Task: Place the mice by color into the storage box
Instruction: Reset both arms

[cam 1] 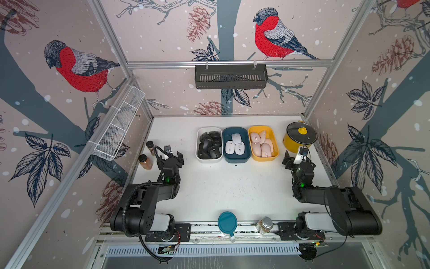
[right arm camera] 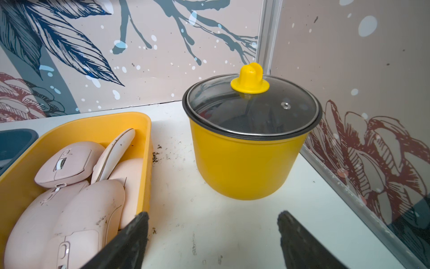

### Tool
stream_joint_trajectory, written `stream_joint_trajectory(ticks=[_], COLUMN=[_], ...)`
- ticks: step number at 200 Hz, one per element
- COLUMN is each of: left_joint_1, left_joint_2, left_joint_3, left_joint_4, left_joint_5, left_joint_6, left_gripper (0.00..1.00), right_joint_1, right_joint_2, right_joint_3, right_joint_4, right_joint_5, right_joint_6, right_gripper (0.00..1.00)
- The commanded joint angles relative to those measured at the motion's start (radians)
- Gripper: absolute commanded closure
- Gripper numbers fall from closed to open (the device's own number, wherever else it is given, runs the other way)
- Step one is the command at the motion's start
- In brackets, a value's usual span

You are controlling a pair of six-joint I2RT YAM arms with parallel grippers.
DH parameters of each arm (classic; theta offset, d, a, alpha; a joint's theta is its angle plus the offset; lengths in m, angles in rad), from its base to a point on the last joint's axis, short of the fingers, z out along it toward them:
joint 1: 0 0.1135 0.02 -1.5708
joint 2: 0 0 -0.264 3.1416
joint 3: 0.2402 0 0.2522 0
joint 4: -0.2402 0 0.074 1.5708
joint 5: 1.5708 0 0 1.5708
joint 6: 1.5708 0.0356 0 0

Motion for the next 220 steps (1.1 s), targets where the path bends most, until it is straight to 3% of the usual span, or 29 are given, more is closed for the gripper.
stream_joint_trajectory(ticks=[1,21,38,59,76,85,220], left_joint_1=[0.016,0.020,0.043,0.046,0.047,0.047,0.047], left_joint_2=[0.055,0.088,0.082,0.080,0.080,0.080,0.074], left_joint_3=[-0.007,0.011,0.031,0.031,0.033,0.032,0.038], left_joint_4=[0.182,0.179,0.129,0.124,0.122,0.121,0.102], left_joint_5=[0.121,0.158,0.205,0.217,0.216,0.216,0.215], left_joint_6=[0.011,0.025,0.010,0.009,0.009,0.009,0.002], left_gripper=[0.11,0.10,0.09,0.08,0.05,0.00,0.00], right_joint_1=[-0.001,0.002,-0.027,-0.031,-0.031,-0.031,-0.017], right_joint_2=[0.056,0.119,0.104,0.106,0.108,0.109,0.106], right_joint_3=[0.000,0.040,0.082,0.083,0.082,0.082,0.080], right_joint_4=[0.149,0.143,0.033,0.035,0.041,0.043,0.045], right_joint_5=[-0.049,-0.074,-0.108,-0.113,-0.114,-0.113,-0.085], right_joint_6=[-0.023,-0.042,-0.018,-0.014,-0.014,-0.014,-0.020], right_gripper=[0.13,0.12,0.11,0.09,0.00,0.01,0.00])
